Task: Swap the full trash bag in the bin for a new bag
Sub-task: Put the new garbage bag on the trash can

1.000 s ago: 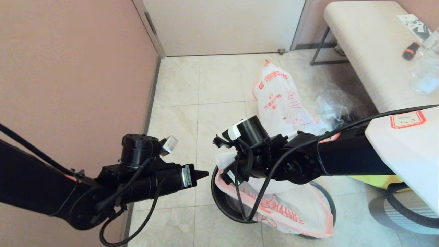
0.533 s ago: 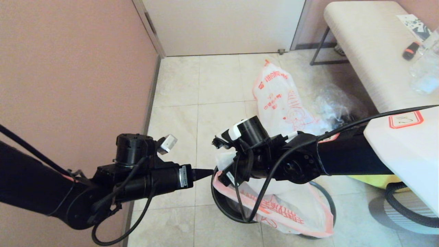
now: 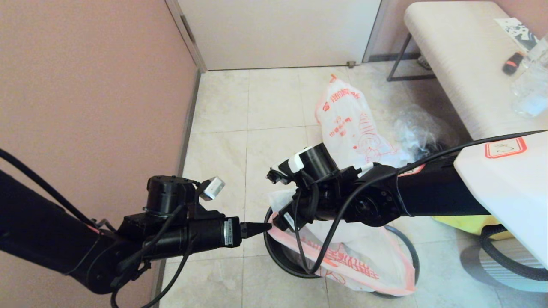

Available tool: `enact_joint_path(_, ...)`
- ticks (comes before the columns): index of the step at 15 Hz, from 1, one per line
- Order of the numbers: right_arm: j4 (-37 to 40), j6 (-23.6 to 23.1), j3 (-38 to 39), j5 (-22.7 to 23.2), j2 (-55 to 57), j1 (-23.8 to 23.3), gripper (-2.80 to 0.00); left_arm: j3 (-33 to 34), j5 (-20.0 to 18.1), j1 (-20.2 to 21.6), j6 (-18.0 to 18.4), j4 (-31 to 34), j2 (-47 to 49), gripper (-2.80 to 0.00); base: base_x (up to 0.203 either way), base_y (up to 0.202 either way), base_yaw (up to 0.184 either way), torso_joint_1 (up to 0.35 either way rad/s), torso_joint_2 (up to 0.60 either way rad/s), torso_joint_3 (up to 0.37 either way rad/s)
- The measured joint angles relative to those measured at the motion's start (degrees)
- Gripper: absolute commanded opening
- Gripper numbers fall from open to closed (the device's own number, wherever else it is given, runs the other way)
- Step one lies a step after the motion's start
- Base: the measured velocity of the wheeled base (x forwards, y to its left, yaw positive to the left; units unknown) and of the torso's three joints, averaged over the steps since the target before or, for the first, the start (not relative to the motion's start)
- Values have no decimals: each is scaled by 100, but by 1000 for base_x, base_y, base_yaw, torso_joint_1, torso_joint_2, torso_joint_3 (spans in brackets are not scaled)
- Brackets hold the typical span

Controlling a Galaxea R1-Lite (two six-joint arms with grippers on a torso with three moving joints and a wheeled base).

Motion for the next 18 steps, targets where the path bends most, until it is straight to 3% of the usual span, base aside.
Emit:
enact_joint_path(5,-9,0,-18,30,4,-27,0,-8,13,23,31,-3,99,0,0,0,0,0,0,0)
enact_joint_path(9,5,6,-23,105,-22,0,0,-416,336,130,4,-5,480,0,0,0,0,0,0,0)
enact_joint_path(18,32,58,5,127,-208,155,0,-740,616,122,95,8,752,0,0,0,0,0,0,0)
